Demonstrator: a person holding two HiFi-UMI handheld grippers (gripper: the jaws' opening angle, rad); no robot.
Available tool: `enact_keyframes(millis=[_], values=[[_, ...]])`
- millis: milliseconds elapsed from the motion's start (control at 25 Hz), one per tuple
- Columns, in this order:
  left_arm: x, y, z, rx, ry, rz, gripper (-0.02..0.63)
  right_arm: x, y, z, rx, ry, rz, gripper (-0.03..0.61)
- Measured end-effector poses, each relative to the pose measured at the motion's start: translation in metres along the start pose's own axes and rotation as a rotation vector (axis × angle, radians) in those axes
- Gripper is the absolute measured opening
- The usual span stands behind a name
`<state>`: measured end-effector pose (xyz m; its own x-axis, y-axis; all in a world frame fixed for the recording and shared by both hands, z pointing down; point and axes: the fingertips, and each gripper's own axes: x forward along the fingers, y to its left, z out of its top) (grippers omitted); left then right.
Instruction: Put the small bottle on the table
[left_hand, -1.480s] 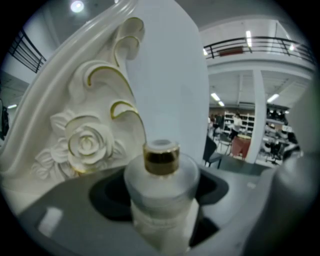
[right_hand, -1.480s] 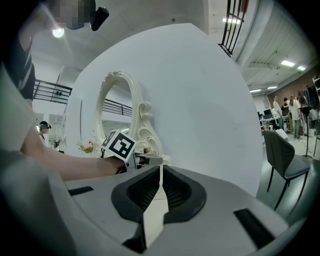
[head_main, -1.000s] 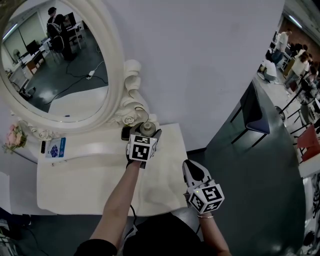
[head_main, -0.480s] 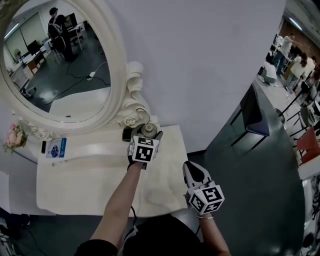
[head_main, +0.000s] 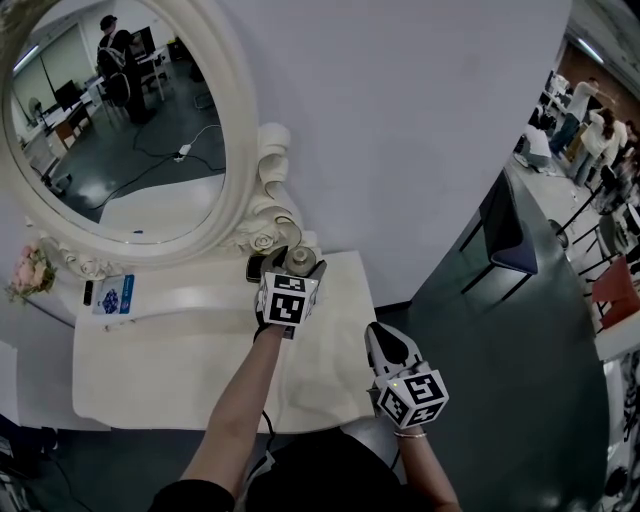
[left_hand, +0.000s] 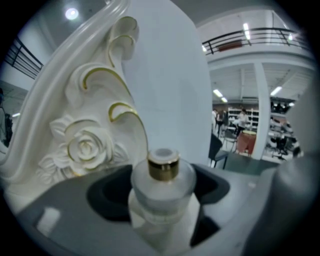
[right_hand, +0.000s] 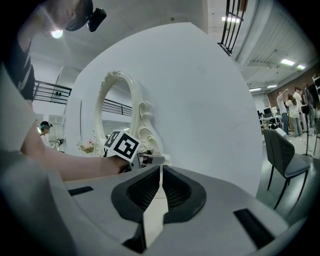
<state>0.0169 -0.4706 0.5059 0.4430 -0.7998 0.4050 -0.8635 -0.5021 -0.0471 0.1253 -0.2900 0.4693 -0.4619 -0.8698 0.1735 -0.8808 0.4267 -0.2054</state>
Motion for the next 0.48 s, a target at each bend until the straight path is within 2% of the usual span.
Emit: enact_keyframes(millis=[240,480], values=[[-0.026,0.005,0.002,-0.046,-0.028,0.004,0.357,0.001,0.008,0.002,0.002,-0.006,0.005,0.005],[-0.063,0.011,-0.001,-0.095,-0.074,0.000,0.291,0.002,0.019,0.002,-0.001,-0.009,0.012,0.005]])
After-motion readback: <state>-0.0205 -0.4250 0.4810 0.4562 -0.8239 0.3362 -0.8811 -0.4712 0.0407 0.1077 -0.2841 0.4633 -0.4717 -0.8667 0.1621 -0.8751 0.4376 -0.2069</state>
